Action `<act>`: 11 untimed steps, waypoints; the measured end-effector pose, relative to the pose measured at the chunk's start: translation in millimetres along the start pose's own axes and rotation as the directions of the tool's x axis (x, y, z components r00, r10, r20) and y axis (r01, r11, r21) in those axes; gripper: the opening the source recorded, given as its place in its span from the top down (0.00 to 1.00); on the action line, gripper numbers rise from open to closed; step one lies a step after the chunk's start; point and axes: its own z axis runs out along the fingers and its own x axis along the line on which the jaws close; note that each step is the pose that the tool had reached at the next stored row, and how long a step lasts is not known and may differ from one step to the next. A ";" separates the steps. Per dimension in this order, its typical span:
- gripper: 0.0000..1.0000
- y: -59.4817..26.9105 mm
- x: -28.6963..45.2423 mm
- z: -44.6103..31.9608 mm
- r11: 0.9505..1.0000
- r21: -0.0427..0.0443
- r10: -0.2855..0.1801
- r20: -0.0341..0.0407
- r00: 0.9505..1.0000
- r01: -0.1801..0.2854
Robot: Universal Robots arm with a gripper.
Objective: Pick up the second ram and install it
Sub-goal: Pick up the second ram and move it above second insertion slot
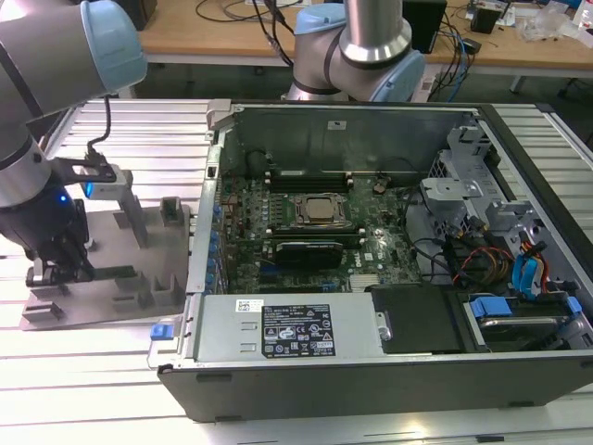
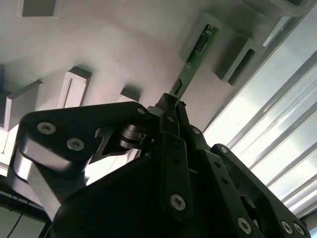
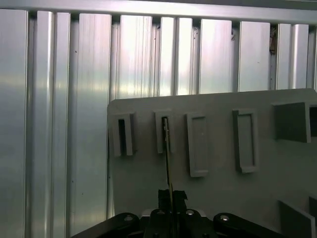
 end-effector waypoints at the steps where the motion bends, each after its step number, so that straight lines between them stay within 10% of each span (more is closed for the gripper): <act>1: 0.89 0.0 -0.1 -2.2 1.000 0.000 0.000 0.000 1.000 0.000; 11: 0.89 -0.1 -0.4 -12.7 1.000 0.000 0.000 0.000 1.000 0.000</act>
